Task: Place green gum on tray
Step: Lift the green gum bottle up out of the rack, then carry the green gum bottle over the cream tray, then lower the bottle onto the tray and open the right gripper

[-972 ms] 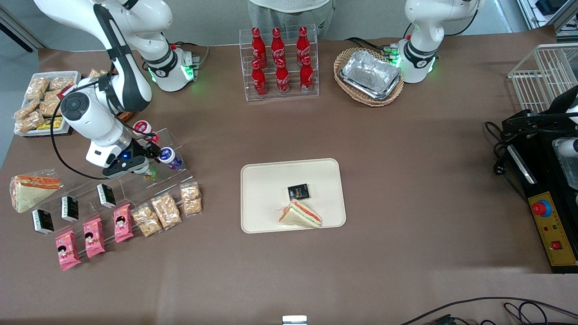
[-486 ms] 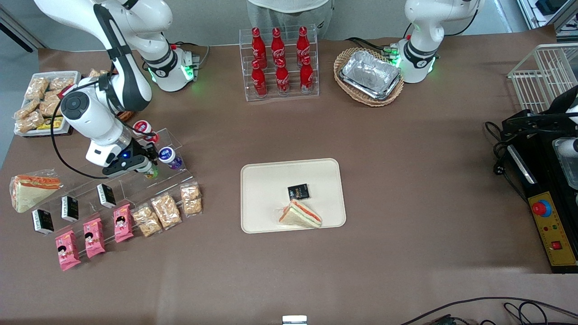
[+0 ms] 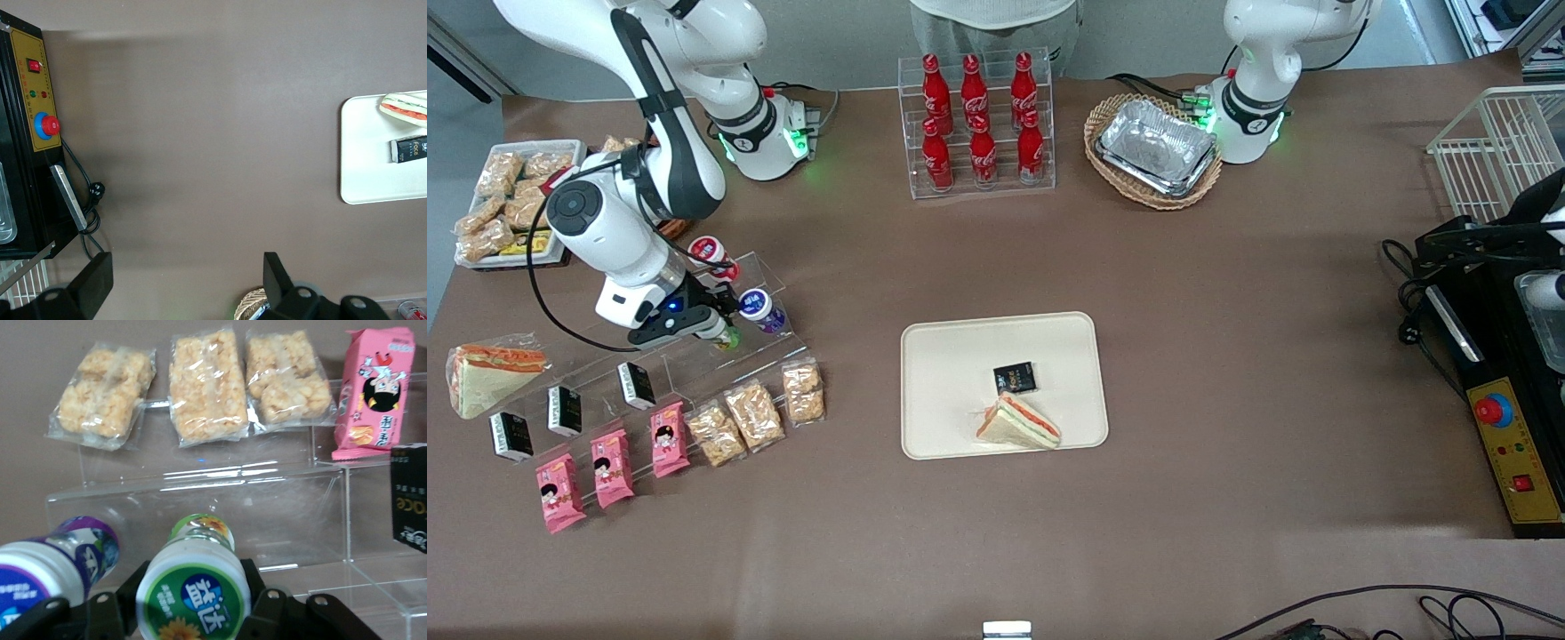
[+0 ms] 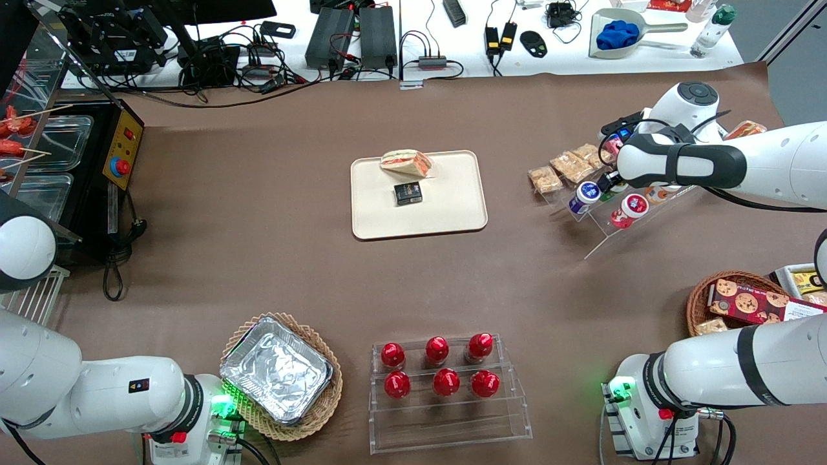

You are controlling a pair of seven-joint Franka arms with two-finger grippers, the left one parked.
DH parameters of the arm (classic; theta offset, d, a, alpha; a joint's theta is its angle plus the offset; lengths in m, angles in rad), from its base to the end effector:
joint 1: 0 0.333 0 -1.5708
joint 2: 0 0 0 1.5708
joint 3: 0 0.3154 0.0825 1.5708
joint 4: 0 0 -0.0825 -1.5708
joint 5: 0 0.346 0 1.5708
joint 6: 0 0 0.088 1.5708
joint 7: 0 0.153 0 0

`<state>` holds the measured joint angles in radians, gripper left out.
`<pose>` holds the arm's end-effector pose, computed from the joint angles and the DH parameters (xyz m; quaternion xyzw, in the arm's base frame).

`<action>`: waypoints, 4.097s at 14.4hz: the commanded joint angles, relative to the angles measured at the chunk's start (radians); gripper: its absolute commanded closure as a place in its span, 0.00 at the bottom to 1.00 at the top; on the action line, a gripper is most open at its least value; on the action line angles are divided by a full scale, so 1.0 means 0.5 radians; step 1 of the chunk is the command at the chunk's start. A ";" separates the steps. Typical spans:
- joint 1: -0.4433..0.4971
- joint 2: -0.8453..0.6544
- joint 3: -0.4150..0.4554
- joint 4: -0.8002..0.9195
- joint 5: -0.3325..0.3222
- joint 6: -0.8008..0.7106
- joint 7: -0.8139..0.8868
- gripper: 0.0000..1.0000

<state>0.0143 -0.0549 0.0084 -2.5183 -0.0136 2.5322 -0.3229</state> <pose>0.4446 0.0099 0.2882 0.9836 0.1772 0.0334 0.0094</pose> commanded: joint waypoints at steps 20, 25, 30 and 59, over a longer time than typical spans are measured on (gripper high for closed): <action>0.302 -0.025 0.005 1.530 0.199 -1.929 0.761 0.61; 0.636 0.079 0.002 1.530 0.328 -1.724 1.482 0.60; 0.980 0.342 0.002 1.524 0.300 -1.310 2.087 0.60; 1.254 1.227 -0.011 1.321 -0.040 -0.174 2.781 0.00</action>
<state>0.6411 0.5551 0.0069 -1.8634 -0.0109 2.4416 1.0434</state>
